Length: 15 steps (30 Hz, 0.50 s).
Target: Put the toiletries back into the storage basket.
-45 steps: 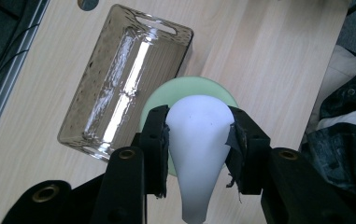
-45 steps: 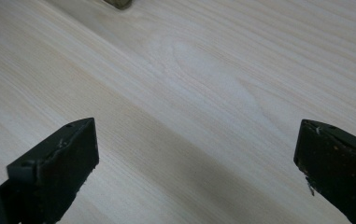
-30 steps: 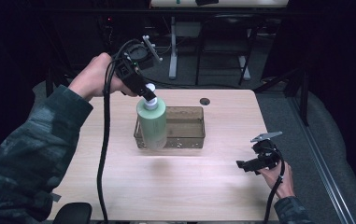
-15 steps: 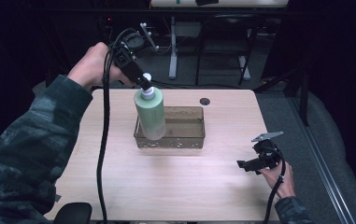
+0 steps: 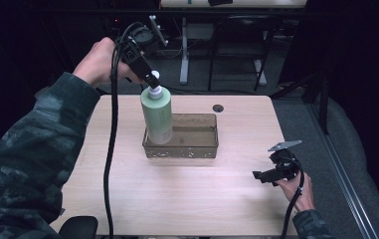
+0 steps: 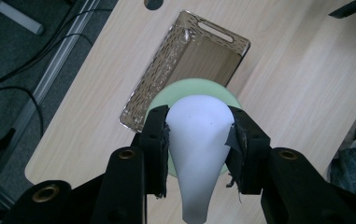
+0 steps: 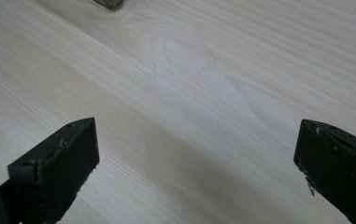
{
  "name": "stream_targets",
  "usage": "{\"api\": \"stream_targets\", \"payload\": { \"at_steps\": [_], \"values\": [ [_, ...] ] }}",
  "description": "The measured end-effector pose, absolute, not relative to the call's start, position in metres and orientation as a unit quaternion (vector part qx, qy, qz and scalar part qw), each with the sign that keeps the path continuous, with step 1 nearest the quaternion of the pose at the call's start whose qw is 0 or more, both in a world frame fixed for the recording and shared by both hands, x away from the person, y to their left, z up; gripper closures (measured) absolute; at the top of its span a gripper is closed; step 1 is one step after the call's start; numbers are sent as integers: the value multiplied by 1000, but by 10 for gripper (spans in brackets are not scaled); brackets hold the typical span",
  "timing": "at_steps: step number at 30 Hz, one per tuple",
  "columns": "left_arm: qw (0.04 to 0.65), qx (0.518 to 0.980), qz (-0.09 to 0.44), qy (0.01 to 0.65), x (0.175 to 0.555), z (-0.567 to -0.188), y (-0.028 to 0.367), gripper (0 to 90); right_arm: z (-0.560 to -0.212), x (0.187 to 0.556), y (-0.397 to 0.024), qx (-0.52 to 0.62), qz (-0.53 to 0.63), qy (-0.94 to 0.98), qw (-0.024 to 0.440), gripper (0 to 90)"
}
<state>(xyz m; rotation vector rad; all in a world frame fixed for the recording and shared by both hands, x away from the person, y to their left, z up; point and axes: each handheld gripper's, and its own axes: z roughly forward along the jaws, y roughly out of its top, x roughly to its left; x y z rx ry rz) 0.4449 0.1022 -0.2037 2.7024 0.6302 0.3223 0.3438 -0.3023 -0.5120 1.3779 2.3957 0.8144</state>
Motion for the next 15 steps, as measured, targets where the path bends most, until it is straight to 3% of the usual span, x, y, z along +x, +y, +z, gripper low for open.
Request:
{"api": "stream_targets", "payload": {
  "at_steps": [15],
  "values": [
    [171, 948, 120, 241, 461, -208, 104, 631, -512, 344, -304, 477, 282, 822, 130, 0]
  ]
}}
